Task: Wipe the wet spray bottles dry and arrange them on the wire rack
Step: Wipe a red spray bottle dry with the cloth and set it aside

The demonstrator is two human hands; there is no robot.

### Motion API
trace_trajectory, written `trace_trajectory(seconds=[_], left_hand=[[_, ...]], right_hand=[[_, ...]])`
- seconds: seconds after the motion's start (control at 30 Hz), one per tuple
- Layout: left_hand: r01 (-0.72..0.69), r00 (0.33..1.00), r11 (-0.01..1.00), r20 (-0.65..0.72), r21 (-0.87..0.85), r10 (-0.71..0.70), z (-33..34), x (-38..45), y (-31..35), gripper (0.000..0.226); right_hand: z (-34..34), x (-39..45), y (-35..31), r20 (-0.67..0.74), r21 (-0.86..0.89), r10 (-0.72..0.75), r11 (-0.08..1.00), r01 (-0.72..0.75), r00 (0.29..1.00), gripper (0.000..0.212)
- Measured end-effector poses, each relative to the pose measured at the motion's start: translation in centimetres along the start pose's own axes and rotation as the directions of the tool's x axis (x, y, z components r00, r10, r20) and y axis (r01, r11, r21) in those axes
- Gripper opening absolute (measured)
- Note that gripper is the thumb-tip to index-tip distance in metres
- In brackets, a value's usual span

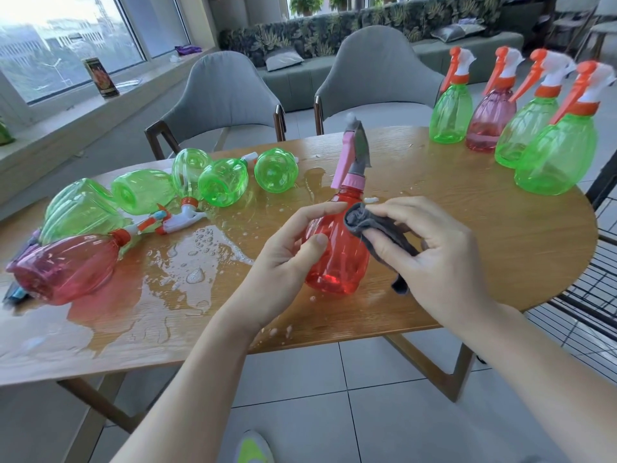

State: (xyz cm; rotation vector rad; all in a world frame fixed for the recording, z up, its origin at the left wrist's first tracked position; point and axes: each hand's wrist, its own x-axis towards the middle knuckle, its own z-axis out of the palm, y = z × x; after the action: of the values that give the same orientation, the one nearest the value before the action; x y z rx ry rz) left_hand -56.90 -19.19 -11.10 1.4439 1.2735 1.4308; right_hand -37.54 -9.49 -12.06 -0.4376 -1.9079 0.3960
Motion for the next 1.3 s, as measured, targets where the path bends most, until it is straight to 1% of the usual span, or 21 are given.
trace_trajectory(seconds=[0.07,0.2,0.37,0.43,0.5,0.6,0.7,0.77,0.83,0.9,0.97,1.1,1.17,1.3], left_hand=[[0.008,1.0,1.0,-0.015,-0.017,-0.008,0.1,0.1,-0.3,0.035],[0.019,0.998,0.993,-0.065,-0.119,-0.027,0.2,0.3,-0.6,0.036],[0.019,0.996,0.988,-0.088,-0.156,-0.033,0.2,0.6,-1.1,0.035],[0.031,0.995,0.986,-0.084,-0.162,-0.045,0.0,0.7,-1.2,0.036],[0.038,0.997,0.984,-0.06,-0.173,-0.049,-0.3,0.6,-1.1,0.036],[0.045,0.999,0.979,-0.011,-0.198,-0.048,-0.7,0.4,-0.8,0.04],[0.052,0.999,0.977,0.022,-0.208,-0.048,-0.9,0.2,-0.6,0.042],[0.054,0.998,0.975,0.041,-0.215,-0.046,-1.0,0.2,-0.7,0.04],[0.055,0.997,0.975,0.057,-0.216,-0.044,-1.2,0.1,-0.8,0.039],[0.06,0.997,0.974,0.054,-0.221,-0.049,-1.3,0.2,-0.9,0.039],[0.066,0.997,0.971,0.044,-0.232,-0.057,-1.2,0.3,-1.0,0.04],[0.073,0.997,0.962,0.04,-0.265,-0.064,-1.2,0.5,-1.0,0.042],[0.073,0.997,0.96,0.047,-0.269,-0.062,-1.2,0.5,-0.9,0.042],[0.074,0.997,0.961,0.05,-0.267,-0.063,-1.4,0.4,-0.8,0.043]], right_hand=[[0.2,-0.1,-0.2,0.02,0.017,-0.01,1.0,0.01,1.0,0.026],[0.6,-1.2,-0.3,0.144,0.022,-0.114,0.993,0.112,0.983,0.026],[0.9,-2.4,-0.6,0.273,-0.009,-0.29,0.953,0.304,0.917,0.022],[0.9,-2.5,-0.5,0.304,-0.034,-0.322,0.937,0.348,0.897,0.025],[0.8,-2.2,-0.4,0.299,-0.058,-0.334,0.929,0.367,0.894,0.024],[0.4,-1.2,0.0,0.185,-0.109,-0.298,0.941,0.32,0.937,0.024],[-0.1,0.3,0.4,0.032,-0.146,-0.193,0.97,0.196,0.981,0.025],[-0.3,1.0,0.7,-0.024,-0.113,-0.1,0.989,0.097,0.995,0.027],[-0.5,1.3,0.9,-0.032,-0.041,-0.007,0.999,0.005,0.999,0.028],[-0.3,1.1,0.8,-0.019,0.029,0.04,0.999,-0.039,0.999,0.027],[0.0,0.4,0.4,0.011,0.046,0.028,0.999,-0.029,1.0,0.027],[0.4,-0.7,-0.3,0.087,0.002,-0.061,0.998,0.061,0.994,0.03],[0.3,-0.5,-0.3,0.081,-0.011,-0.074,0.997,0.076,0.994,0.029],[0.3,0.1,-0.3,0.029,-0.005,-0.035,0.999,0.035,0.999,0.029]])
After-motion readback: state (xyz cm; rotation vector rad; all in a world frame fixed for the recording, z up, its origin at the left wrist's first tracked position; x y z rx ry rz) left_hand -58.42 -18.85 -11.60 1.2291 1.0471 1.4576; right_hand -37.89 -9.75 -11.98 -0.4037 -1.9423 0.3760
